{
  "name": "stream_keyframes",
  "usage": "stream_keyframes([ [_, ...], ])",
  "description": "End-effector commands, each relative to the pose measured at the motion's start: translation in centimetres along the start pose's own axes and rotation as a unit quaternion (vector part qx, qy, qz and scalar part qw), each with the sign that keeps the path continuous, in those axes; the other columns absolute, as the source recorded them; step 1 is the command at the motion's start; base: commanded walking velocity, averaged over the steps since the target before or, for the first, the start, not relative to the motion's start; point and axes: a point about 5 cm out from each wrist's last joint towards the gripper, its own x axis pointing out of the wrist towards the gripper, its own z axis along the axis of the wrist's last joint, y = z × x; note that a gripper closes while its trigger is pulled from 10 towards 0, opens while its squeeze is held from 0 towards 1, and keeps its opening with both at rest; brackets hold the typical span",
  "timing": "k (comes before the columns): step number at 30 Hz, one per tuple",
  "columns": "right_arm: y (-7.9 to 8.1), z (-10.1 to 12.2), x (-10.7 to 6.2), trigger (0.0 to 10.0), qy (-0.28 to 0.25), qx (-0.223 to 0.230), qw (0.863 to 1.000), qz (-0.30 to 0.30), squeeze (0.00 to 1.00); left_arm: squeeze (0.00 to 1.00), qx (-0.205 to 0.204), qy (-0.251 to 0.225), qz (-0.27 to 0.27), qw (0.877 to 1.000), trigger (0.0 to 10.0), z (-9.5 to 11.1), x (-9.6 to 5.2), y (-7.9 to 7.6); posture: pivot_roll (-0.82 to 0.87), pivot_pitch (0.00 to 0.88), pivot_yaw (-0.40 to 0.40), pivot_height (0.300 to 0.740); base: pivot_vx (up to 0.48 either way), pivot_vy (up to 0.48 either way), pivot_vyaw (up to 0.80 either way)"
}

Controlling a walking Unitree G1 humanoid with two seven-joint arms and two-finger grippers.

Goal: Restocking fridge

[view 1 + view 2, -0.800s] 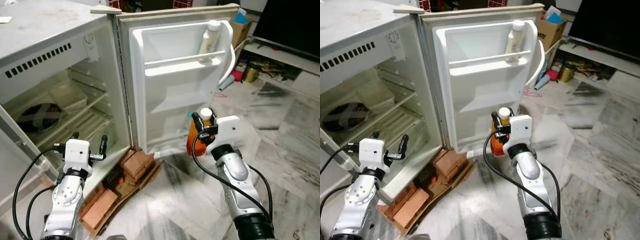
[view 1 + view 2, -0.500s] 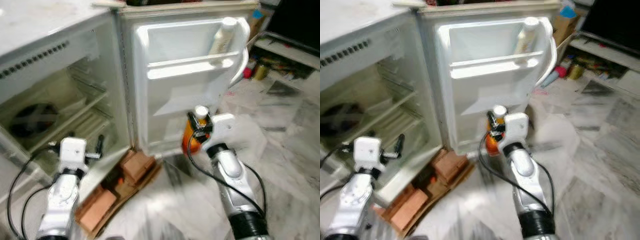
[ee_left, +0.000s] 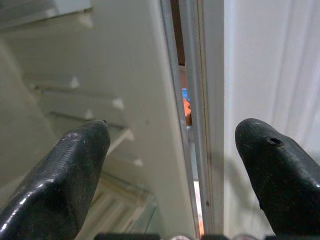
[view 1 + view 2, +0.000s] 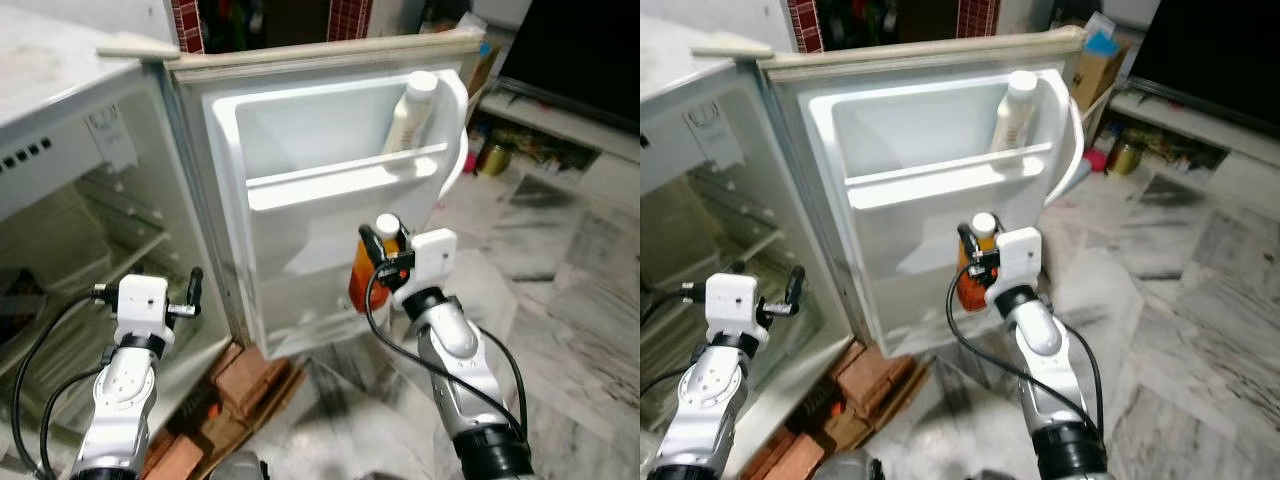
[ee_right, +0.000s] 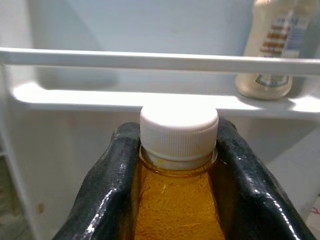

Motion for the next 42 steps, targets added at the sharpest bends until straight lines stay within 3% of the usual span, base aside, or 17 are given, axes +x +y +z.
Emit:
stream_keyframes([
  [1, -1.0, 0.4, -0.3, 10.0, -0.006, -0.014, 1.000, -0.007, 0.00, 0.00, -0.002, 0.003, -0.008, 1.000, 10.0, -0.1, -0.1, -0.6, 0.09, 0.000, -0.046, 0.740, 0.000, 0.000, 0.00],
  [9, -0.8, 0.4, -0.3, 10.0, -0.008, -0.015, 1.000, -0.005, 0.00, 0.00, -0.001, 0.005, -0.006, 1.000, 10.0, -0.2, -0.3, -0.4, 0.09, 0.004, -0.046, 0.740, 0.000, 0.000, 0.59],
  [20, -1.6, 0.5, -0.2, 10.0, -0.006, -0.023, 0.999, -0.032, 0.00, 0.00, 0.001, 0.013, -0.007, 1.000, 10.0, -0.5, -0.8, -0.2, 0.10, 0.031, -0.044, 0.740, 0.000, 0.000, 0.00],
  [26, -1.6, 0.5, -0.2, 10.0, -0.006, -0.022, 0.999, -0.035, 0.00, 0.00, 0.004, 0.024, -0.009, 1.000, 10.0, -0.8, -1.5, 0.0, 0.10, 0.039, -0.037, 0.704, 0.000, 0.000, 0.00],
  [42, -1.5, 0.5, 0.0, 10.0, -0.011, -0.013, 0.999, -0.035, 0.00, 0.00, 0.004, 0.027, -0.008, 1.000, 10.0, -0.9, -1.4, 0.0, 0.10, 0.037, -0.039, 0.615, 0.000, 0.000, 0.00],
])
